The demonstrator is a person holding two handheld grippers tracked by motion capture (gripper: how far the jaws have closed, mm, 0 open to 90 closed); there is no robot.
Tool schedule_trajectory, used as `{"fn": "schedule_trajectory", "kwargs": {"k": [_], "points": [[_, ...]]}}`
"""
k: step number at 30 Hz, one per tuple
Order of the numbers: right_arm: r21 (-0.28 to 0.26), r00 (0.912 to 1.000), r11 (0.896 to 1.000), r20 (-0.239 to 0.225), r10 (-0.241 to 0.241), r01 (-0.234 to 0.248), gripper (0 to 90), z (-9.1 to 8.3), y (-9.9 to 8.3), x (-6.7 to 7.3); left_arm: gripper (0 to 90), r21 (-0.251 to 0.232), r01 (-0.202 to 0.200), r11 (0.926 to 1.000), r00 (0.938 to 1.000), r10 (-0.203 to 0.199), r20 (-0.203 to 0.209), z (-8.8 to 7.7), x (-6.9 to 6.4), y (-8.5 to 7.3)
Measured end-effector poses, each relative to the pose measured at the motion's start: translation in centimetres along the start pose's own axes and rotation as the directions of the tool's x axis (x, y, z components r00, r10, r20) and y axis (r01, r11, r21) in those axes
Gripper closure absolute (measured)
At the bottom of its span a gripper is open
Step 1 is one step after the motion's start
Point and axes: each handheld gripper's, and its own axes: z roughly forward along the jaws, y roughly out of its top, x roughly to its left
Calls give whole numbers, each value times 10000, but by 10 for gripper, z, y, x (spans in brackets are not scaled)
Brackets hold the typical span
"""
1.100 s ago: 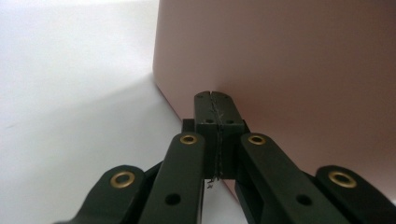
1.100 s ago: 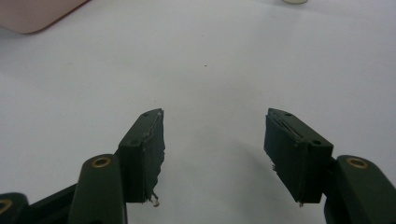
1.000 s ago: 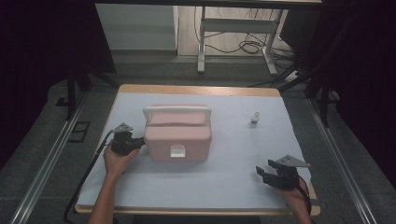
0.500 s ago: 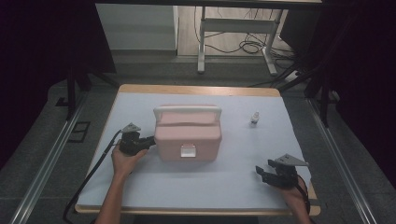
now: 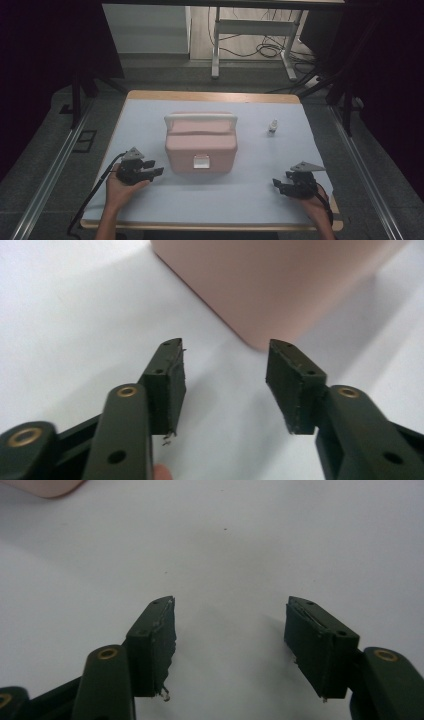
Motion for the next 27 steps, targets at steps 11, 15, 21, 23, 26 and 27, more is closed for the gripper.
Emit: {"fn": "schedule_trajectory", "kwargs": {"k": [11, 15, 21, 23, 26, 27], "points": [[2635, 9982, 9641, 572, 179, -324, 366, 9, 79, -20, 460, 81, -367, 9993, 9988, 365, 334, -2, -5, -4], [3196, 9961, 9459, 819, 315, -562, 370, 16, 115, -30, 457, 139, -427, 9990, 9987, 422, 291, -3, -5, -5], [3656, 9930, 9281, 1138, 312, -711, 379, 38, 164, -39, 455, 89, -388, 9992, 9986, 384, 372, 0, -8, -6], [3816, 9902, 9213, 1380, 231, -747, 380, 46, 174, -42, 454, 154, -465, 9988, 9980, 458, 429, 2, -10, -6], [4004, 9854, 9108, 1664, 359, -1008, 380, 59, 187, -51, 451, 247, -569, 9981, 9976, 559, 414, 4, -12, -5], [4023, 9836, 9088, 1754, 421, -1106, 380, 64, 190, -54, 451, 252, -586, 9980, 9974, 575, 427, 4, -13, -5]]}}
